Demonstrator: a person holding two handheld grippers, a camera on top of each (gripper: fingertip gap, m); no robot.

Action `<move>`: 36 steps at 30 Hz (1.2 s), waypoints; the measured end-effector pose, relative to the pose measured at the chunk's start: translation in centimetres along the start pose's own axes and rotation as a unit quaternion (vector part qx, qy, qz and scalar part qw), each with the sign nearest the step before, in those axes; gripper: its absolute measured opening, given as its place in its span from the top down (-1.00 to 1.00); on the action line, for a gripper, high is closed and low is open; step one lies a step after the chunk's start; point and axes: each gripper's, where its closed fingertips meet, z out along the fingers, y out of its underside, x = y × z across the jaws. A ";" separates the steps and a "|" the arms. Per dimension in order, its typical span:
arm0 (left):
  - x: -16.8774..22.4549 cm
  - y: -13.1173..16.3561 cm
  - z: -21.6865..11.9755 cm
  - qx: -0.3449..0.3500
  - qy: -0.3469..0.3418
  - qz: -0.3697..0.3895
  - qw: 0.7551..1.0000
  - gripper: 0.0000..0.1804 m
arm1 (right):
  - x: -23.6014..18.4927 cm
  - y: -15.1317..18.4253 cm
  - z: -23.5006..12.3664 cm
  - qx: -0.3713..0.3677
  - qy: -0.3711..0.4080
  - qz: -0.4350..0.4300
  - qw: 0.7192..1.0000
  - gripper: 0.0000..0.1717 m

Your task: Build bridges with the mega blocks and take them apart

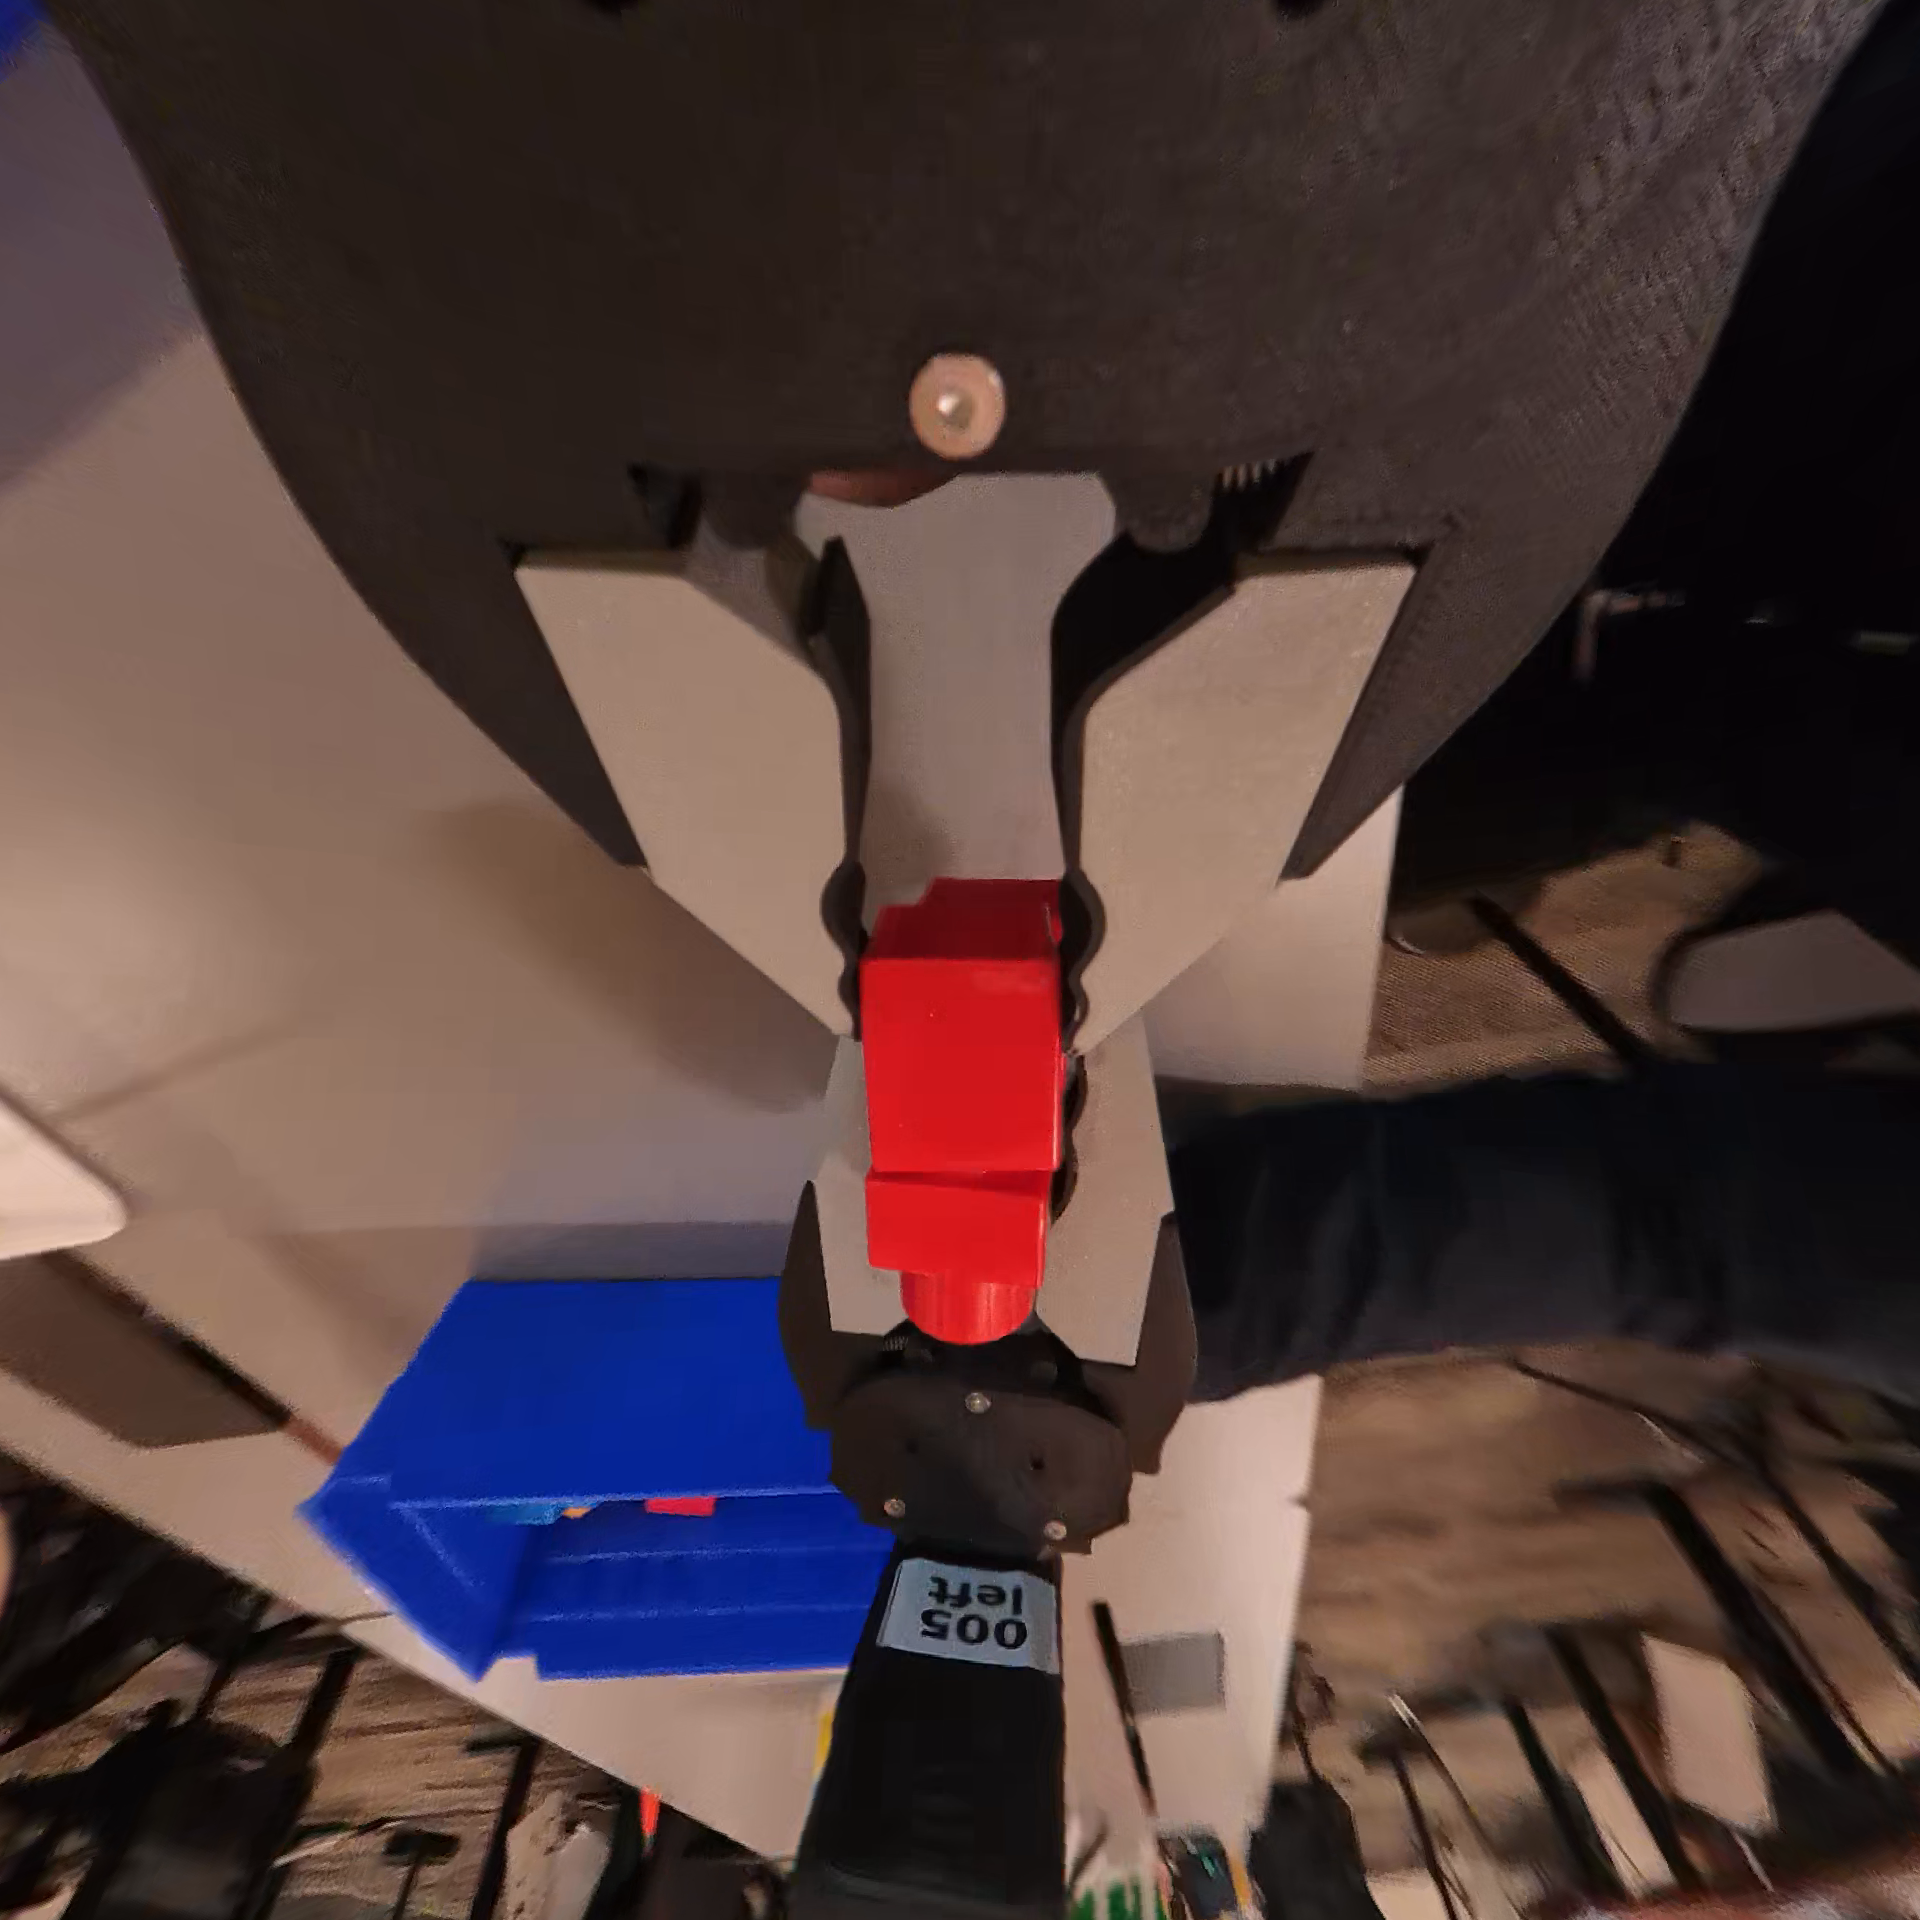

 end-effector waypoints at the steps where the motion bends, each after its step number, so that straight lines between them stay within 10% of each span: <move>1: 0.0 -0.1 -0.1 0.001 -0.001 0.004 1.000 0.56 | 0.0 -0.2 0.0 -0.004 0.008 -0.011 1.000 0.63; 8: 0.1 0.9 0.2 -0.030 0.005 -0.007 1.000 0.56 | -0.6 1.7 0.4 -0.060 -0.100 0.105 0.988 0.63; 17: -0.7 3.9 1.6 -0.115 -0.028 0.013 0.993 0.55 | 0.1 0.9 0.4 -0.055 -0.055 0.040 0.996 0.63; 36: 0.0 0.5 0.6 -0.015 0.003 -0.005 1.000 0.61 | -0.5 2.4 -0.5 -0.065 -0.075 0.058 0.993 0.63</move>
